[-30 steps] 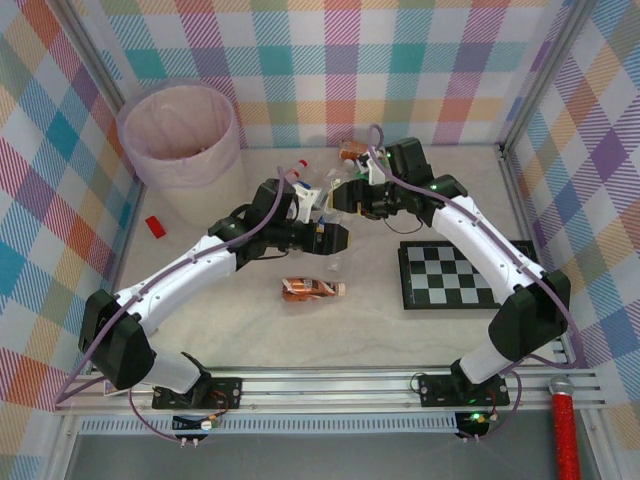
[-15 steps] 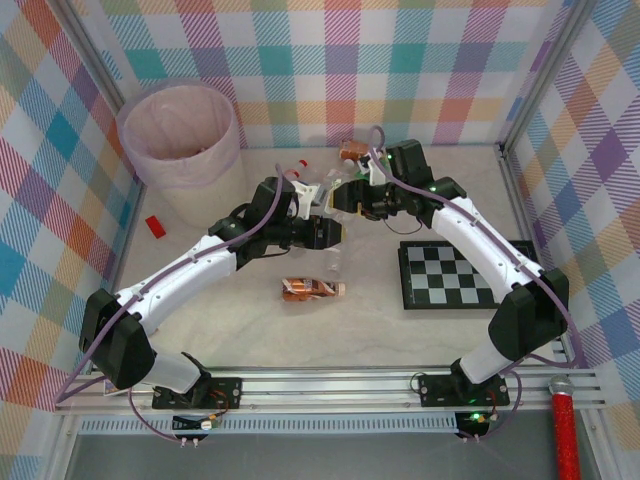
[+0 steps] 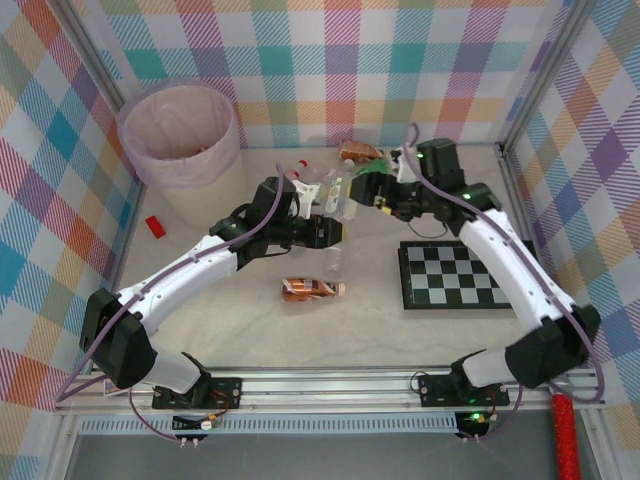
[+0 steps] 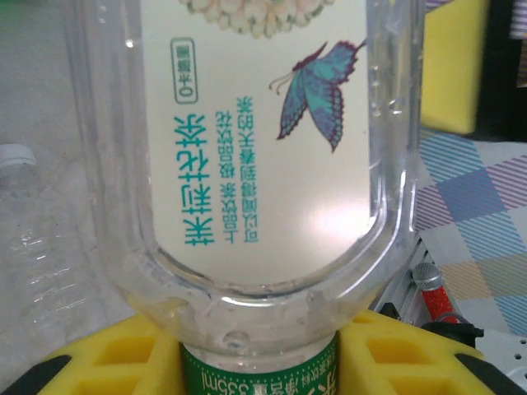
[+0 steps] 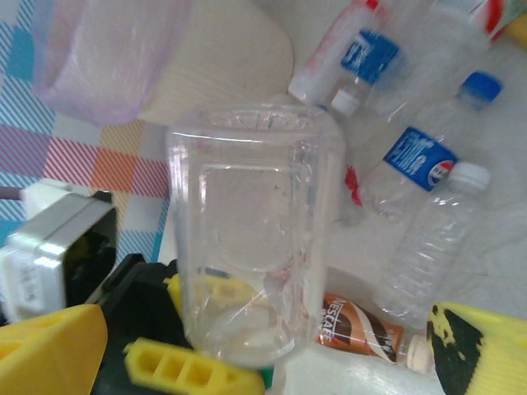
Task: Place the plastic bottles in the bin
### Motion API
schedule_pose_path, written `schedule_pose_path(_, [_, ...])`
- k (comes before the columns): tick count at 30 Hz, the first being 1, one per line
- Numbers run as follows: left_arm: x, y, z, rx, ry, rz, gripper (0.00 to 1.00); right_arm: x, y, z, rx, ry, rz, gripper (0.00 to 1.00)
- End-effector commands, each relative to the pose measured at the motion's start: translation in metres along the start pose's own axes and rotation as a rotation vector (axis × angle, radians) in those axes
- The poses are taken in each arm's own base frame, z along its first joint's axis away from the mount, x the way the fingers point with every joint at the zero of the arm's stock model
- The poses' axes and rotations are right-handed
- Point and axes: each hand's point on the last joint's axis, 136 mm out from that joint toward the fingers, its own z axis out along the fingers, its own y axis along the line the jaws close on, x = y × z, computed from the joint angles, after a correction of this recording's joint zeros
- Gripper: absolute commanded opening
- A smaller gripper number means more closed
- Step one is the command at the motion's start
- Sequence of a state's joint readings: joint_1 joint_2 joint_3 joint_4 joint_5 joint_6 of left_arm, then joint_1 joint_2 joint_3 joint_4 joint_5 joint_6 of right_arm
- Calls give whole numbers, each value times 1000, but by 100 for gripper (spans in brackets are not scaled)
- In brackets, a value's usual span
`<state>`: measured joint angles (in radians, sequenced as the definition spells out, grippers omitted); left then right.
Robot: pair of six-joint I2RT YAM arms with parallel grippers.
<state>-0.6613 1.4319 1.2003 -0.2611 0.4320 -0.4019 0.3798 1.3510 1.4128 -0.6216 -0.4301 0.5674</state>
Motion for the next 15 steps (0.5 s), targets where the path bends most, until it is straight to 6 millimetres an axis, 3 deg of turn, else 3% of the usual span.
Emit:
schedule_pose_path(1, [-22, 0, -14, -23, -38, 36, 28, 8, -13, -25, 56, -38, 5, 99])
schedule_pose_path(4, [-54, 8, -41, -74, -95, 64, 28, 19, -28, -34, 118, -39, 4, 99])
schedule_pose_path(9, [-127, 34, -107, -207, -259, 90, 25, 44, -48, -27, 152, 27, 21, 99])
schedule_pose_path(15, [-202, 88, -190, -383, -473, 41, 19, 72, -69, -16, 171, 105, 60, 99])
